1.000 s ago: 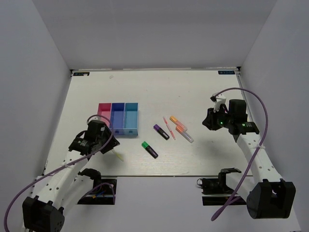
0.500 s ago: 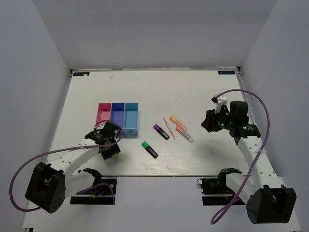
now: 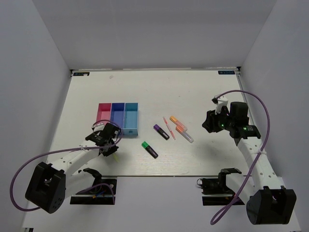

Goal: Sort the stationery into containers
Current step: Pick up the pen from the center of the board, then place the pen in the storage box.

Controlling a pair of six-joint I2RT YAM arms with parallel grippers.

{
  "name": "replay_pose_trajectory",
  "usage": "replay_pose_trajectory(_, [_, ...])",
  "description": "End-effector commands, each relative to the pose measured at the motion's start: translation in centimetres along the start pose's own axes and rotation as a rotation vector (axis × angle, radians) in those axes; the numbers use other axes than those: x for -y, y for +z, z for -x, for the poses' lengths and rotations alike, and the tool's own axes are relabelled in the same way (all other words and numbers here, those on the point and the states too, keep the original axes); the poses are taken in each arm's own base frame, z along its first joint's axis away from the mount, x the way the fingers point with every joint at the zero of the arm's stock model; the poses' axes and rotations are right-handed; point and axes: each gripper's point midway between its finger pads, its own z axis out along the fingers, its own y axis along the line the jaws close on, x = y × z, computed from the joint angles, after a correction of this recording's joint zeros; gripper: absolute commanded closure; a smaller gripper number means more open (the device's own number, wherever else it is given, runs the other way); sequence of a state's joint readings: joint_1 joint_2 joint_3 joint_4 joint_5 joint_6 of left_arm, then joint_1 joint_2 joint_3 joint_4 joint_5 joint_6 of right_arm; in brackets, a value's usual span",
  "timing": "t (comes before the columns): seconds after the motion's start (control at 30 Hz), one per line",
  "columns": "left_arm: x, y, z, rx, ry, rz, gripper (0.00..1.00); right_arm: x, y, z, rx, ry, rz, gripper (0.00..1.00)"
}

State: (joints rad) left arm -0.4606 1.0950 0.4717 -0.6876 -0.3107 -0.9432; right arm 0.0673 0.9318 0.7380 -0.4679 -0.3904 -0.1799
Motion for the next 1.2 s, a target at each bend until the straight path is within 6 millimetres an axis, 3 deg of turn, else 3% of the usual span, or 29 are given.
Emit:
replay_pose_trajectory(0.0, [-2.5,2.2,-3.3,-0.069,-0.008,0.063,0.78,0.2,-0.3,0.4,0.022,-0.012,-0.017,0.49])
replay_pose_trajectory(0.2, [-3.0,1.9,-4.0,-0.095,0.01,0.063,0.96,0.1,-0.4,0.7,0.034,-0.01,-0.014,0.49])
replay_pose_trajectory(0.23, [-2.4,1.5,-3.4,-0.08,0.006,0.034,0.99,0.1,-0.3,0.6,0.034,-0.009,-0.012,0.49])
replay_pose_trajectory(0.33, [-1.9,0.4,-3.3,-0.087,0.028,0.0,0.99,0.1,-0.3,0.5,0.029,-0.008,-0.011,0.49])
replay_pose_trajectory(0.53, [1.4,-5.1,-1.3,-0.056,0.093,-0.186,0.99,-0.1,-0.4,0.6,0.033,-0.008,-0.001,0.49])
replay_pose_trajectory(0.57, [2.3,-7.3,0.1,-0.03,0.097,-0.227,0.99,-0.2,-0.4,0.6,0.033,-0.007,0.0,0.49])
replay_pose_trajectory(0.63, [2.3,-8.6,0.9,-0.009,0.133,-0.235,0.99,-0.2,-0.3,0.7,0.034,-0.009,0.003,0.49])
replay_pose_trajectory(0.67, [3.3,-10.5,3.1,0.059,0.124,-0.264,0.99,-0.2,-0.3,0.5,0.03,-0.003,0.003,0.49])
replay_pose_trajectory(0.7, [3.4,-11.0,3.9,0.088,0.168,-0.269,0.99,-0.2,-0.4,0.7,0.036,-0.006,0.002,0.49])
replay_pose_trajectory(0.77, [4.6,-12.3,7.2,0.211,0.235,-0.273,0.99,-0.2,-0.3,0.6,0.033,-0.005,0.004,0.49])
replay_pose_trajectory(0.83, [5.9,-12.6,9.7,0.3,0.269,-0.272,0.99,-0.3,-0.3,0.5,0.031,-0.008,0.009,0.49])
replay_pose_trajectory(0.9, [5.2,-11.7,12.5,0.392,0.338,-0.151,0.99,-0.3,-0.3,0.6,0.033,-0.008,0.011,0.49])
replay_pose_trajectory(0.93, [6.1,-11.9,14.8,0.479,0.307,-0.15,0.99,-0.3,-0.2,0.5,0.03,-0.006,0.011,0.49])
replay_pose_trajectory(1.0, [5.7,-10.4,16.5,0.507,0.368,-0.051,0.99,-0.4,-0.3,0.5,0.033,-0.007,0.014,0.49])
replay_pose_trajectory(1.17, [6.2,-9.1,21.5,0.596,0.335,0.053,0.99,-0.4,-0.3,0.4,0.033,-0.013,0.014,0.49])
